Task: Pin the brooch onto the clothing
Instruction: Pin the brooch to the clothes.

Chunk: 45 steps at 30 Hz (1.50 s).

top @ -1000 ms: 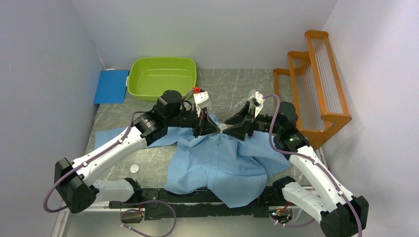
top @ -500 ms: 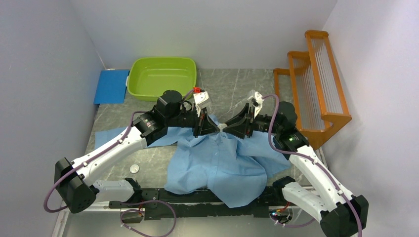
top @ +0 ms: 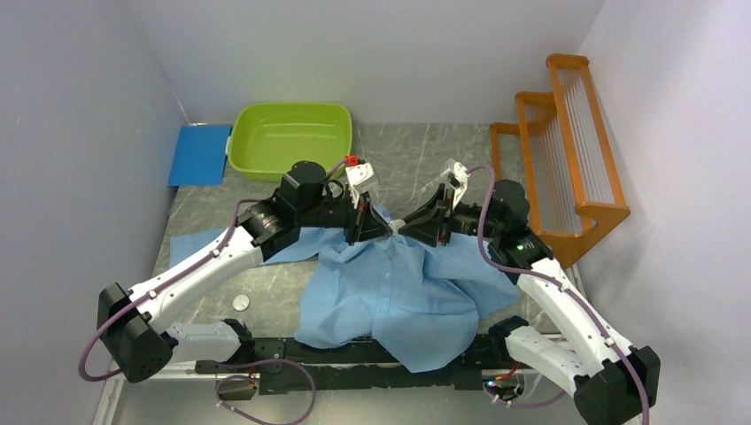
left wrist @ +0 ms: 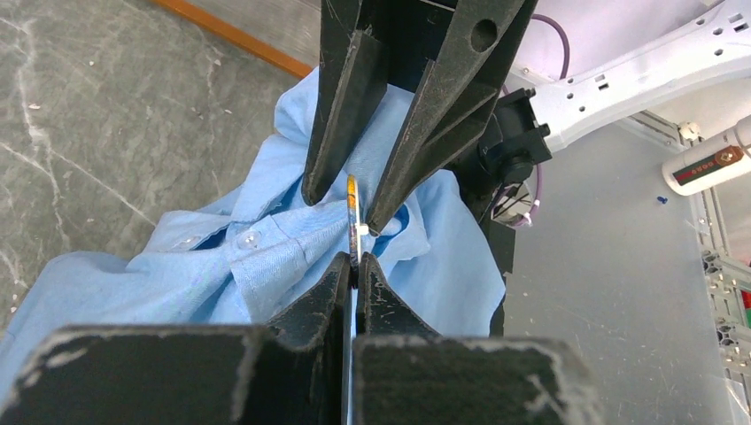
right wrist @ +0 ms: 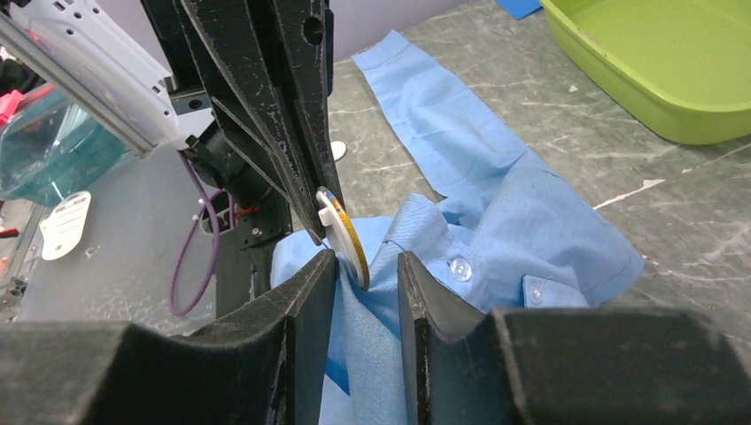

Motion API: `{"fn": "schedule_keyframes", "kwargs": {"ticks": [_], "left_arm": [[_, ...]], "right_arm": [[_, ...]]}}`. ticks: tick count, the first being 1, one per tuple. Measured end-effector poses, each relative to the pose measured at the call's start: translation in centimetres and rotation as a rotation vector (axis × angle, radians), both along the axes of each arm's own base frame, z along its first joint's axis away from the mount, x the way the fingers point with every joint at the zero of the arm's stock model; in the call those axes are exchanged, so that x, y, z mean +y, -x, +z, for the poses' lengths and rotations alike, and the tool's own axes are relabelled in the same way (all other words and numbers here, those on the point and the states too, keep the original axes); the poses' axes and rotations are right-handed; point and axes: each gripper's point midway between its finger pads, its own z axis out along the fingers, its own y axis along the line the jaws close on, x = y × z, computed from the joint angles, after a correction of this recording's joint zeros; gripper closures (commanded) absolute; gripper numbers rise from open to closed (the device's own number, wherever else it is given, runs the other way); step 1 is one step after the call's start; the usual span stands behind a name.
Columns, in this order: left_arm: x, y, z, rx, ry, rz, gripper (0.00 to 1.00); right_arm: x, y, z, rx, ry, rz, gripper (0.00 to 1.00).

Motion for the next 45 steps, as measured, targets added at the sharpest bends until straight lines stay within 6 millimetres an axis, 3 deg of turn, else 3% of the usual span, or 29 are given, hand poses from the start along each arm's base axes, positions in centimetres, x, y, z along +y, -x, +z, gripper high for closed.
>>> {"fn": "schedule_keyframes", "kwargs": {"ticks": [14, 34, 45], "left_arm": [[0.4, -0.7, -0.6, 0.010, -0.023, 0.038, 0.97], [0.3, -1.5, -1.1, 0.000, -0.019, 0.070, 0.97], [0.4, -1.7, -2.0, 0.015, 0.005, 0.106, 0.97]], "right_arm": [[0.6, -1.0, -0.6, 0.068, 0.044, -0.051, 0.65], [0.4, -1.5, -0.9, 0.106, 0.042, -0.148, 0.97], [0.4, -1.5, -1.6, 0.122, 0.015, -0.165, 0.95]]}}
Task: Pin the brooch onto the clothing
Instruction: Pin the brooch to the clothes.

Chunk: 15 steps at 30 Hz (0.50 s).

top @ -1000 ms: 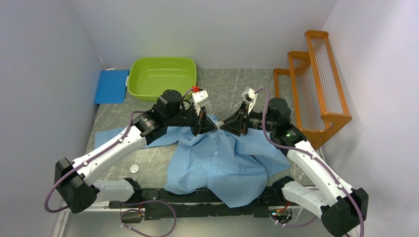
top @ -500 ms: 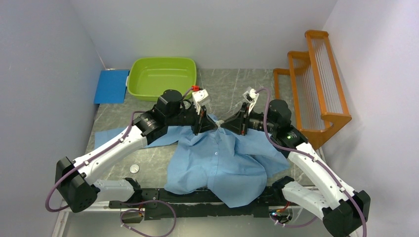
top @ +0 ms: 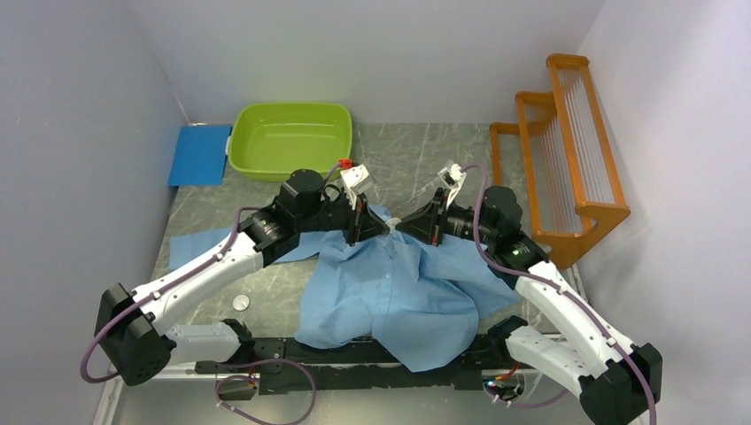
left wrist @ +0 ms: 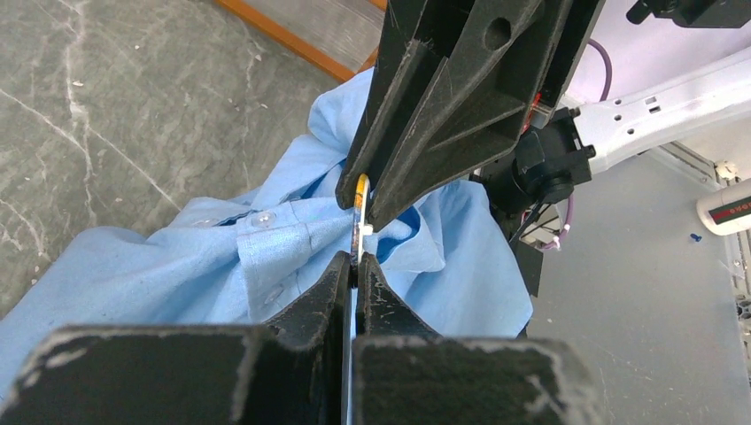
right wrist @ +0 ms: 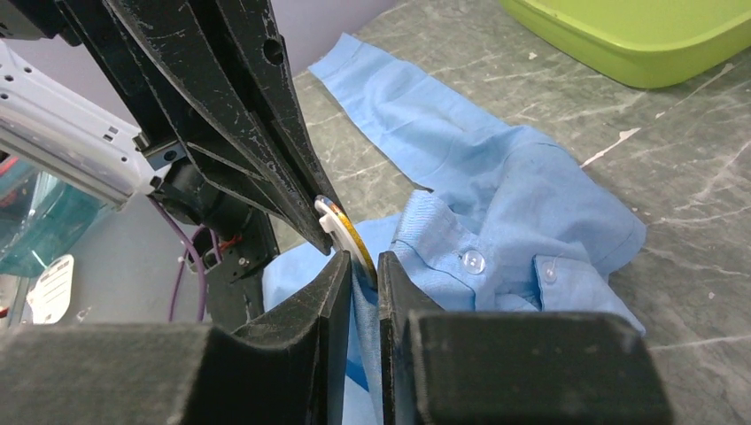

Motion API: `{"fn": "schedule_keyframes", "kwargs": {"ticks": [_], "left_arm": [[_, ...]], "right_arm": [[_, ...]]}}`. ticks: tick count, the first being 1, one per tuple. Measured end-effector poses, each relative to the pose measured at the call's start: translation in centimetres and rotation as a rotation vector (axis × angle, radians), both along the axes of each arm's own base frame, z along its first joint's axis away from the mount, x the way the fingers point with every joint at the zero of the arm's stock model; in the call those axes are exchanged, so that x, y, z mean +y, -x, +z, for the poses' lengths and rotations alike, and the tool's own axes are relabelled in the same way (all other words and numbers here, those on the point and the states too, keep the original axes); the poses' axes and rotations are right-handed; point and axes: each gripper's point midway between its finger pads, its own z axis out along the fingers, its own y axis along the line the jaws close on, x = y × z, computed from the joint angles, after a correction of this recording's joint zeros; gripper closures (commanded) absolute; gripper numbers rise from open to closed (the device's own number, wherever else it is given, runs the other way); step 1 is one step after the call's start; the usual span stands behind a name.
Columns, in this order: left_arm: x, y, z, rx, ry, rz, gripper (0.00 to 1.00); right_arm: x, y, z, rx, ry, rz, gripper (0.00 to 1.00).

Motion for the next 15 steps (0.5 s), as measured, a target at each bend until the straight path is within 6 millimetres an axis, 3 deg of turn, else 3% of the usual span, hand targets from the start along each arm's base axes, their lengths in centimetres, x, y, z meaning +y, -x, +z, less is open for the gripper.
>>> {"fn": "schedule_keyframes", "kwargs": {"ticks": [11, 15], "left_arm": [[0.2, 0.1, 0.9, -0.024, 0.024, 0.023, 0.97], [0.2, 0.1, 0.9, -0.015, 0.027, 0.032, 0.97]], "right_arm": [[-0.1, 0.4, 1.1, -0.061, -0.056, 0.000, 0.89], [-0.1, 0.4, 1.2, -0.066, -0.058, 0.000, 0.71]]}}
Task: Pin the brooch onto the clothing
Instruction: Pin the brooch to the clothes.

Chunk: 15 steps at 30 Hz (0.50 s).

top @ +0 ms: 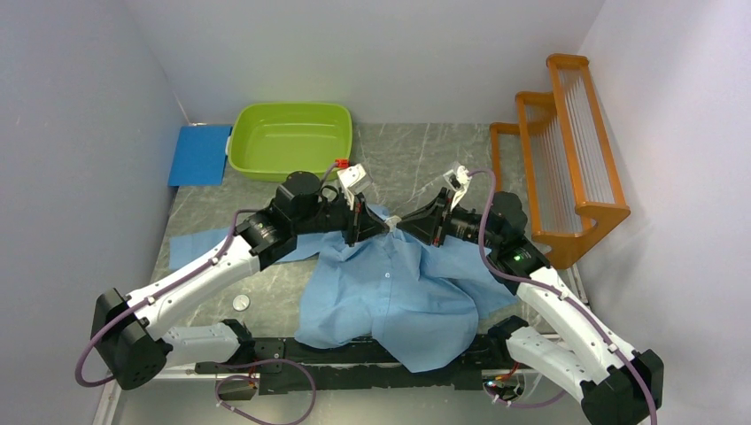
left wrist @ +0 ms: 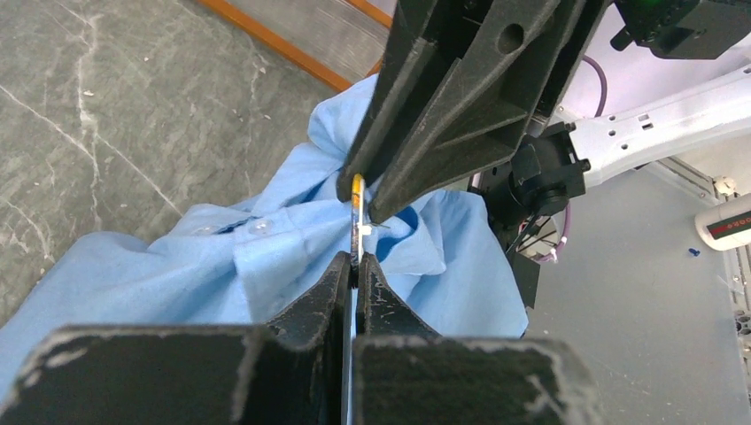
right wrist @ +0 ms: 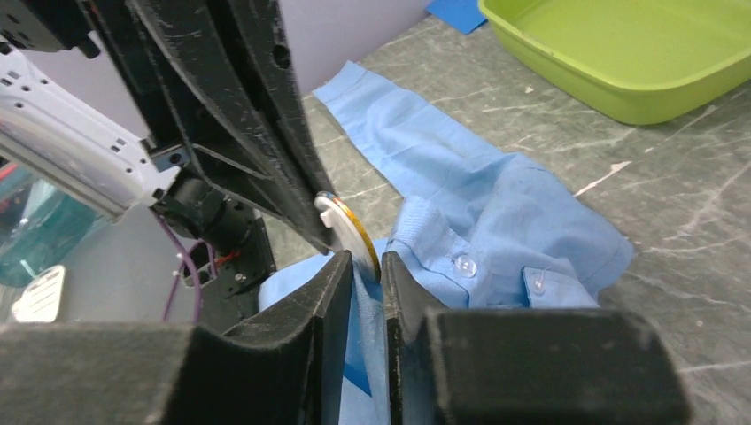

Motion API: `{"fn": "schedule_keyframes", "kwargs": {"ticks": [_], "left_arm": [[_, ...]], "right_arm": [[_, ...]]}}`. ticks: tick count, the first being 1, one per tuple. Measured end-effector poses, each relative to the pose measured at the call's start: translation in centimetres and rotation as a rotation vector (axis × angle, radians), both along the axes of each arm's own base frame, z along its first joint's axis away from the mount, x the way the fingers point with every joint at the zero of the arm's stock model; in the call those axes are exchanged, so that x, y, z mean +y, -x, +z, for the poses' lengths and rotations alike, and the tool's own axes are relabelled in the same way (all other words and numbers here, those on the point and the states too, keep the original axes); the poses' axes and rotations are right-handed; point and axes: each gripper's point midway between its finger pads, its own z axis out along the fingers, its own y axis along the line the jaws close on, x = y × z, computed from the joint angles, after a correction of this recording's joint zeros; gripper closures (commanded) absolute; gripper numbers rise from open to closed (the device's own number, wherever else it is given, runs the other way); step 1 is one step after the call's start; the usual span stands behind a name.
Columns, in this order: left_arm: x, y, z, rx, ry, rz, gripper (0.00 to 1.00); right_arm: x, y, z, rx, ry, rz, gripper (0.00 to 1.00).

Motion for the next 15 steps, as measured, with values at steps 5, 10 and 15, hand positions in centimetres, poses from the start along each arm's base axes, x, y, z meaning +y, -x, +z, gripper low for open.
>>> {"fn": "schedule_keyframes", "kwargs": {"ticks": [5, 10, 15], "left_arm": [[0.2, 0.5, 0.1, 0.005, 0.000, -0.007, 0.97], [0.3, 1.0, 0.0, 0.010, -0.003, -0.028, 0.97], [0.3, 1.6, -0.2, 0.009, -0.013, -0.066, 0.97]], "right_arm": [[-0.4, -0.7, -0.2, -0.022, 0.016, -0.034, 0.42], [-0.8, -0.6, -0.1, -0.074, 0.038, -0.038, 0.34], [-0.7, 0.1, 0.2, -0.131, 0.050, 0.007, 0.35]]}}
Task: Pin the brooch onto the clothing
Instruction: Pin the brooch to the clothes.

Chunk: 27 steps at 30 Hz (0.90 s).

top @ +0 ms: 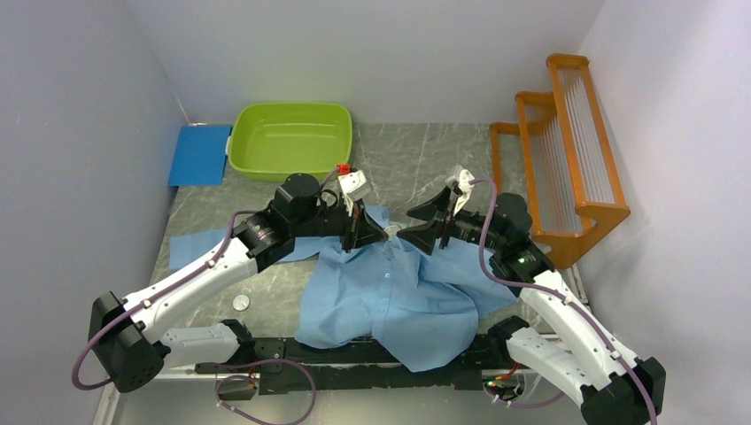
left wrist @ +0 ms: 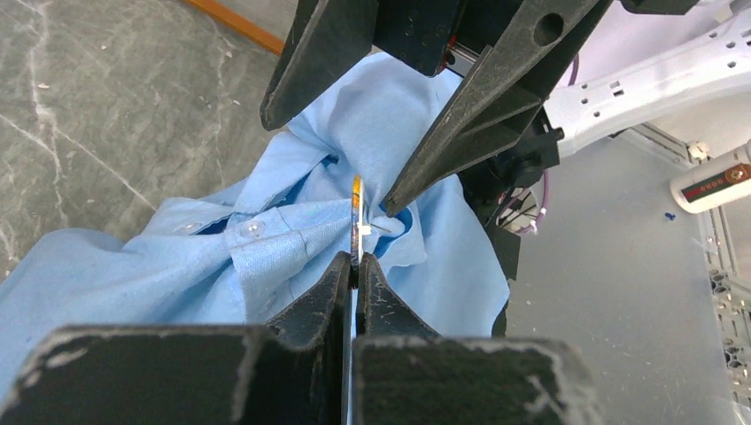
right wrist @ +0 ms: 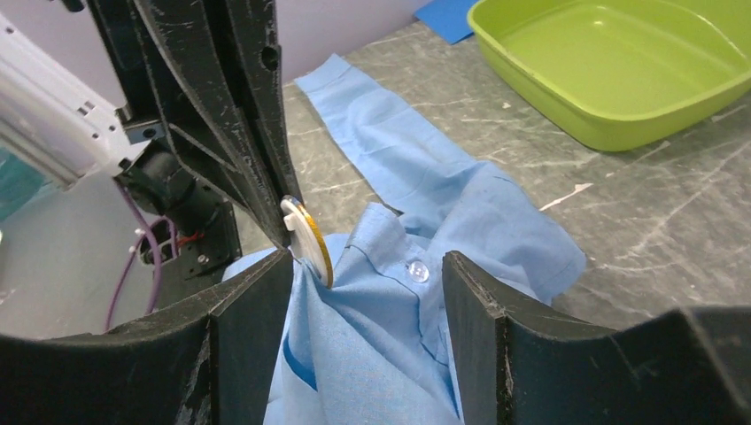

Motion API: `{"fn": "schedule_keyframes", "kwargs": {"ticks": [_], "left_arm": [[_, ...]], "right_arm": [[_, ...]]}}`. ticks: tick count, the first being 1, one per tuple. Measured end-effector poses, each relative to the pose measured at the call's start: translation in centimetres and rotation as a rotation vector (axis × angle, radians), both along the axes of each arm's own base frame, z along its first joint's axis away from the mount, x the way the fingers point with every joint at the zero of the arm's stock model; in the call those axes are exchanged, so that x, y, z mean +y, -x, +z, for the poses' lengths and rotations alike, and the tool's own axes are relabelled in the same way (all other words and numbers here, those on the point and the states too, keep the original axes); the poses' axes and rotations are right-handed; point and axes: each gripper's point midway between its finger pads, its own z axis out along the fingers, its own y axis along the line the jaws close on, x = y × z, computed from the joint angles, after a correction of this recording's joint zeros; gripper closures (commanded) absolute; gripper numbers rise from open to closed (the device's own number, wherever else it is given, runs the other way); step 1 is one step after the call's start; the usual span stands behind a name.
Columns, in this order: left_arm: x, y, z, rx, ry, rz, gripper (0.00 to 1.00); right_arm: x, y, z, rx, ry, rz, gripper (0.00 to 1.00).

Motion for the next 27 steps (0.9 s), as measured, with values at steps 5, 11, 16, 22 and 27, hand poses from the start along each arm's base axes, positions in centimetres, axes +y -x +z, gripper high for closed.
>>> {"fn": "schedule_keyframes", "kwargs": {"ticks": [5, 11, 16, 22, 27], "left_arm": [[-0.1, 0.6, 0.0, 0.003, 0.002, -0.036, 0.97], [-0.1, 0.9, 0.1, 0.006, 0.006, -0.051, 0.97], [-0.1, 1.0, 0.1, 0.006, 0.007, -0.055, 0.97], [-0.1, 1.0, 0.0, 0.010, 0.002, -0.055, 0.97], [0.0, 0.8, -0.1, 0.010, 0.001, -0.046, 0.97]], "right_arm": [[0.6, 1.2, -0.2, -0.018, 0.015, 0.098, 0.42], [1.2, 2.3, -0.8, -0.004, 0.022, 0.197, 0.62], [1.4, 2.6, -0.9, 0.000, 0.021, 0.224, 0.66], [1.5, 2.4, -1.3, 0.023, 0.026, 0.232, 0.65], [1.8, 2.0, -1.3, 0.045, 0.034, 0.235, 0.66]]}}
